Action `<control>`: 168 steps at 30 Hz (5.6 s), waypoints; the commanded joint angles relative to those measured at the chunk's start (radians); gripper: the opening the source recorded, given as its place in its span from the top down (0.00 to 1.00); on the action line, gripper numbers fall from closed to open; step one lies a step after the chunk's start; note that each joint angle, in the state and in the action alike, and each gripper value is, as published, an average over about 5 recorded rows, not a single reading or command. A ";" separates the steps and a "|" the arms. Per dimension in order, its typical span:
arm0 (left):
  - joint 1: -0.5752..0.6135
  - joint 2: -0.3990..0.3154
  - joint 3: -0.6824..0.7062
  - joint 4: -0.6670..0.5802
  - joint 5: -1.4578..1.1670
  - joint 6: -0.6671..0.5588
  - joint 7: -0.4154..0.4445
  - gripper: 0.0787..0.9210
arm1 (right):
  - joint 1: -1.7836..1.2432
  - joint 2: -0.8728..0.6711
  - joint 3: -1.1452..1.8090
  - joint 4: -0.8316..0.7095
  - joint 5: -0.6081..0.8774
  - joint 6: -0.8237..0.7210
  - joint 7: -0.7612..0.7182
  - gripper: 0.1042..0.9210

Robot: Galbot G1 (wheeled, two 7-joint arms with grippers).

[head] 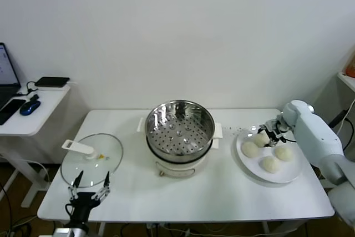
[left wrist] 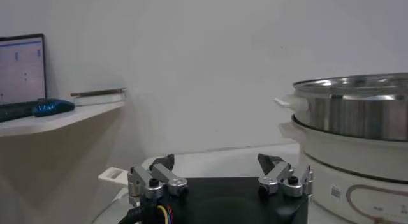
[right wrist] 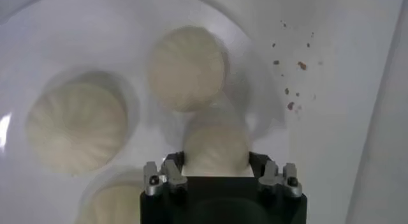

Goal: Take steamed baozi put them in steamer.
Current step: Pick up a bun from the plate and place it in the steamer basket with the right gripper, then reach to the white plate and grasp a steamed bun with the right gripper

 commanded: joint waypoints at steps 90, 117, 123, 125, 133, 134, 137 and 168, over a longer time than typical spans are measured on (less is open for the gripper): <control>0.031 -0.002 -0.018 -0.042 -0.026 -0.001 -0.006 0.12 | 0.310 0.437 -0.542 0.271 -0.080 0.235 -0.046 0.33; 0.028 -0.006 -0.022 -0.050 -0.026 0.003 -0.005 0.12 | 0.613 0.173 -0.811 0.499 0.595 -0.001 -0.138 0.12; 0.027 -0.003 -0.020 -0.059 -0.024 0.007 -0.004 0.12 | 0.741 -0.001 -0.971 0.568 0.890 -0.282 -0.097 0.12; 0.026 -0.002 -0.019 -0.062 -0.023 0.008 -0.003 0.12 | 0.764 -0.053 -1.002 0.570 0.970 -0.351 -0.095 0.12; 0.023 -0.002 -0.010 -0.067 -0.015 0.011 -0.001 0.12 | 0.723 -0.218 -1.026 0.532 1.123 -0.517 -0.094 0.12; 0.023 -0.003 -0.009 -0.067 -0.014 0.011 -0.001 0.12 | 0.701 -0.237 -1.015 0.525 1.123 -0.529 -0.092 0.12; 0.023 -0.004 -0.005 -0.065 -0.009 0.010 -0.001 0.12 | 0.625 -0.282 -0.969 0.512 1.100 -0.553 -0.089 0.12; 0.033 -0.002 -0.010 -0.056 -0.007 0.007 -0.001 0.12 | 0.168 -0.153 -0.630 0.271 0.764 -0.522 -0.055 0.12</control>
